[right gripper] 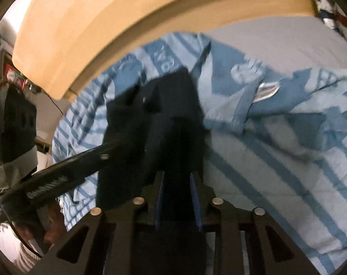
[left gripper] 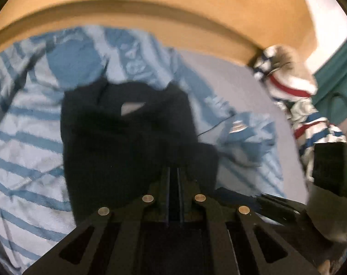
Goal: Fold clothes
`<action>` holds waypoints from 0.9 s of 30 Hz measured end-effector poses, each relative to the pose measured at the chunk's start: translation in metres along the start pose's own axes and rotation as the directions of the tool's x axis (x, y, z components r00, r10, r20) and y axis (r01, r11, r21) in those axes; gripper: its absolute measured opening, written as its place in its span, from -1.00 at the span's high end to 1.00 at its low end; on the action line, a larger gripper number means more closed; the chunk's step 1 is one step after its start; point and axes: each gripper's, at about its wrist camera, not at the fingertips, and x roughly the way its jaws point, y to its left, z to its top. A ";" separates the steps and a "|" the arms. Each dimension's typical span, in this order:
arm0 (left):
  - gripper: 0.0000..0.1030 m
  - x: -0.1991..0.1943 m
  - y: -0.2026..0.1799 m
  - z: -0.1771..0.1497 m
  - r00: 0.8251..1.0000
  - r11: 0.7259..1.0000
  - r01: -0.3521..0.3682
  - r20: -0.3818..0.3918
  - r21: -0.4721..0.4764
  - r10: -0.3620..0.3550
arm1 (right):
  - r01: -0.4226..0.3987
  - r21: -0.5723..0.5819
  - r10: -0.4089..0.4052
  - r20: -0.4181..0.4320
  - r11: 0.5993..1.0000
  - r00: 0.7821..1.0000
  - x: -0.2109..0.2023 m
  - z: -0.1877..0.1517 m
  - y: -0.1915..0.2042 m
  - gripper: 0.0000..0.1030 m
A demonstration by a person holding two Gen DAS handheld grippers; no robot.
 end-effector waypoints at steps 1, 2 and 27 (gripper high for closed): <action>0.85 0.008 0.007 0.000 1.000 1.000 0.007 -0.013 -0.028 -0.007 | -0.006 -0.008 0.006 -0.007 1.000 1.000 0.004 -0.001 0.003 0.24; 0.85 0.011 0.016 -0.004 0.999 0.998 0.024 -0.025 -0.064 -0.026 | 0.013 -0.040 -0.013 -0.002 0.999 1.000 0.006 -0.002 0.007 0.23; 0.85 0.022 0.049 -0.003 0.979 0.951 0.189 -0.024 -0.247 -0.201 | 0.003 -0.105 0.000 0.031 0.995 1.000 0.000 0.000 0.008 0.67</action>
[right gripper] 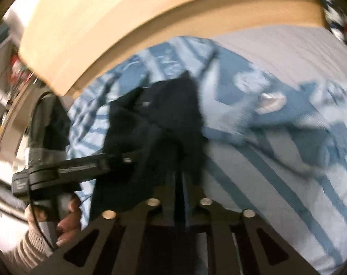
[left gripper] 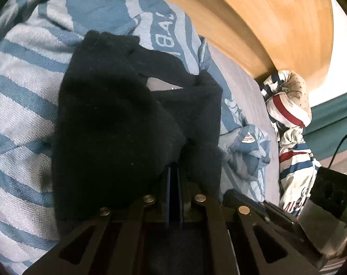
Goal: Fold clothes
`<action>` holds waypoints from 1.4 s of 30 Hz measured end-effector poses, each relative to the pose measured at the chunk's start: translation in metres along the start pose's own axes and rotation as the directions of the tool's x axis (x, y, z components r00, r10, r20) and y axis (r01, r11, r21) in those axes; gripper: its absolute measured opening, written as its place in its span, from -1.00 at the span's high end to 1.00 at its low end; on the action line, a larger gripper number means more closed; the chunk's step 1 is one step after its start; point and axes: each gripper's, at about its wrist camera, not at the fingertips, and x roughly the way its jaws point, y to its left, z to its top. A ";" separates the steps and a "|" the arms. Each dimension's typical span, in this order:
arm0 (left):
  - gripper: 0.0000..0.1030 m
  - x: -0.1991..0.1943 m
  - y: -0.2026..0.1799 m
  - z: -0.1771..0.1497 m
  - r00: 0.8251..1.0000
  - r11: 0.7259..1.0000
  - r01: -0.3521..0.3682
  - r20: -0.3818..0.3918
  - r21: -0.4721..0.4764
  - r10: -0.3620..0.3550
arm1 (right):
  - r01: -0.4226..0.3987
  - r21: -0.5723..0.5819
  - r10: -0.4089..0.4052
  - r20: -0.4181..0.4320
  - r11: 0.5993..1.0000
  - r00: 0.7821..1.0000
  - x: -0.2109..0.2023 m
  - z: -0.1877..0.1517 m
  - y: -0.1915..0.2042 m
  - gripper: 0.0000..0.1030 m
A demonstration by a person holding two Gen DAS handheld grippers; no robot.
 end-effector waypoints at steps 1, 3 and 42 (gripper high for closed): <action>0.85 0.000 0.001 0.001 1.000 1.000 0.006 -0.004 -0.009 -0.006 | 0.048 -0.057 -0.049 -0.016 0.997 0.999 0.005 0.004 0.010 0.54; 0.85 0.001 0.004 0.002 1.000 1.000 0.017 -0.011 -0.026 -0.018 | 0.070 -0.117 -0.075 -0.036 0.991 0.997 0.012 0.007 0.022 0.53; 0.85 -0.014 -0.028 0.014 0.993 0.997 0.012 0.115 0.082 -0.022 | -0.052 0.076 0.051 0.008 0.996 0.999 -0.017 -0.013 -0.004 0.90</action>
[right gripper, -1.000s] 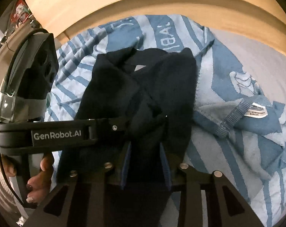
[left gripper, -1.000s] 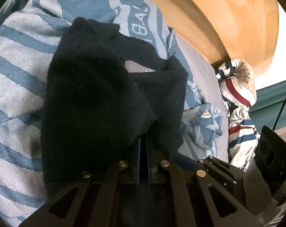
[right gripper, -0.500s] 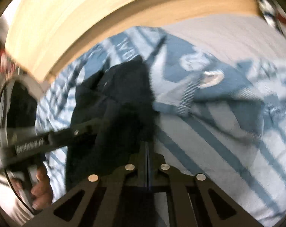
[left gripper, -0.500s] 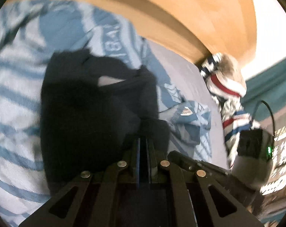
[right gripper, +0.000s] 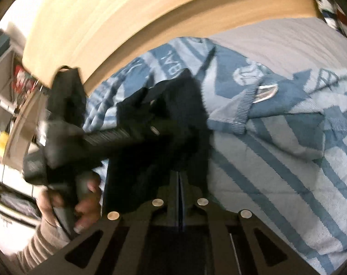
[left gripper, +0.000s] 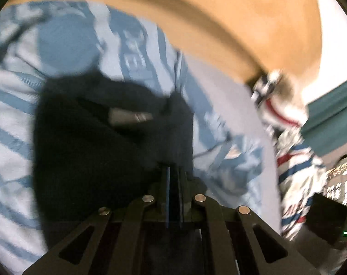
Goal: Fold clothes
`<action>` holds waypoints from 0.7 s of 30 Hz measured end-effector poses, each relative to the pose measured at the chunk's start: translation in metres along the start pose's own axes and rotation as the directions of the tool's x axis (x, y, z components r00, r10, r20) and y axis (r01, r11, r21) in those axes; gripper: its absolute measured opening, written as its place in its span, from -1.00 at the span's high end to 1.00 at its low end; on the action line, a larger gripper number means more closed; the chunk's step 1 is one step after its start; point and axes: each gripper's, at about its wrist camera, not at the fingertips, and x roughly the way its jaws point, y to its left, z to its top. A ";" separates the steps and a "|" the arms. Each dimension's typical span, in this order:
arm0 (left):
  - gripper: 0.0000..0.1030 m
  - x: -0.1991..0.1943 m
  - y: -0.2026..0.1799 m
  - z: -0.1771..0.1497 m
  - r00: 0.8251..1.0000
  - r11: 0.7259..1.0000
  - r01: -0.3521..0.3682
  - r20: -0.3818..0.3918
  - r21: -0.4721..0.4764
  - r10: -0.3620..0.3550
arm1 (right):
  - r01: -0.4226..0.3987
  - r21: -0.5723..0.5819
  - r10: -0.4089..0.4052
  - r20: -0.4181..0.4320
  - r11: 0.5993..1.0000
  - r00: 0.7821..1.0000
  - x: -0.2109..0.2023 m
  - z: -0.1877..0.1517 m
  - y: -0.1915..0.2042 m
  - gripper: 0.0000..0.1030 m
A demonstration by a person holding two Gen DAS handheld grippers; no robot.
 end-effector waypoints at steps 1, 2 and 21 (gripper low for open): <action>0.85 -0.011 0.004 0.000 1.000 1.000 0.010 0.022 -0.009 -0.010 | -0.009 -0.014 0.009 0.000 1.000 1.000 0.001 0.001 0.003 0.90; 0.85 -0.020 0.008 -0.001 0.999 1.000 0.019 0.038 -0.017 -0.018 | -0.017 -0.028 0.017 -0.001 0.999 1.000 0.002 0.002 0.005 0.89; 0.85 -0.060 0.038 -0.032 0.994 0.990 0.092 0.069 -0.105 -0.085 | 0.078 -0.005 -0.078 0.004 0.997 0.997 0.001 0.020 0.008 0.83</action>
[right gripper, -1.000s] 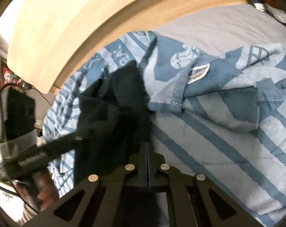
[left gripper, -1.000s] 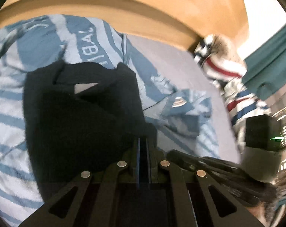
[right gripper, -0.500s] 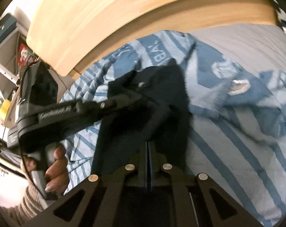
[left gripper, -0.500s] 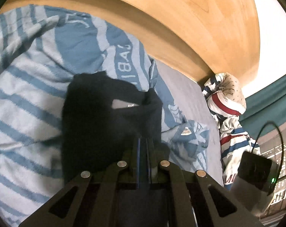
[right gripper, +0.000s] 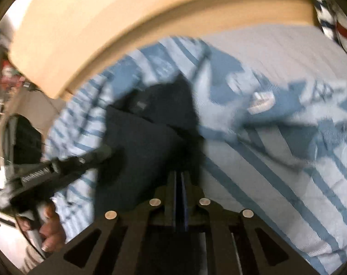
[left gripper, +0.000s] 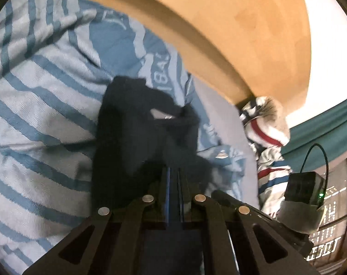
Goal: Fold clothes
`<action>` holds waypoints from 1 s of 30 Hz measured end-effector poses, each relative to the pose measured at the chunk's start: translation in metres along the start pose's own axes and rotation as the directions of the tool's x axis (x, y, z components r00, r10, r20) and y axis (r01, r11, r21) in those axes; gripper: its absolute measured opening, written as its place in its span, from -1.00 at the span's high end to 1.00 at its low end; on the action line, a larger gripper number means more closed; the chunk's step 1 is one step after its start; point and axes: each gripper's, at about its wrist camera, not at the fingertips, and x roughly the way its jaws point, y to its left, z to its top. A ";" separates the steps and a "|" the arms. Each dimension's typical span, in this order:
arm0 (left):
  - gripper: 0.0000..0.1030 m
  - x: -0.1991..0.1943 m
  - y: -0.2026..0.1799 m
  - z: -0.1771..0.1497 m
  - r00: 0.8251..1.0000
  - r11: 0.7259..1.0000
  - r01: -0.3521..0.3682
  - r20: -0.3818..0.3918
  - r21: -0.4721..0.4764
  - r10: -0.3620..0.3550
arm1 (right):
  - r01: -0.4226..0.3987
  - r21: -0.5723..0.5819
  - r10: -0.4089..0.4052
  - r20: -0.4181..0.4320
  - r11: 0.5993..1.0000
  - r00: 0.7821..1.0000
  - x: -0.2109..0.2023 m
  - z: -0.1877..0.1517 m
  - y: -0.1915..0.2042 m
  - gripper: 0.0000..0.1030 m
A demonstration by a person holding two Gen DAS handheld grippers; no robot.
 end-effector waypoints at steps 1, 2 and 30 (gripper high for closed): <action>0.85 -0.003 -0.001 -0.001 1.000 1.000 0.000 -0.006 -0.004 0.000 | -0.032 -0.008 0.032 0.014 0.999 0.999 -0.003 0.003 0.005 0.79; 0.85 -0.006 -0.001 -0.003 1.000 1.000 0.008 -0.014 -0.010 -0.008 | -0.053 -0.001 0.053 -0.003 0.999 0.999 0.003 0.005 0.009 0.75; 0.85 -0.060 0.019 -0.180 0.962 0.984 -0.016 -0.272 -0.179 -0.034 | 0.085 0.163 -0.049 -0.211 0.983 0.976 0.000 -0.124 0.007 0.60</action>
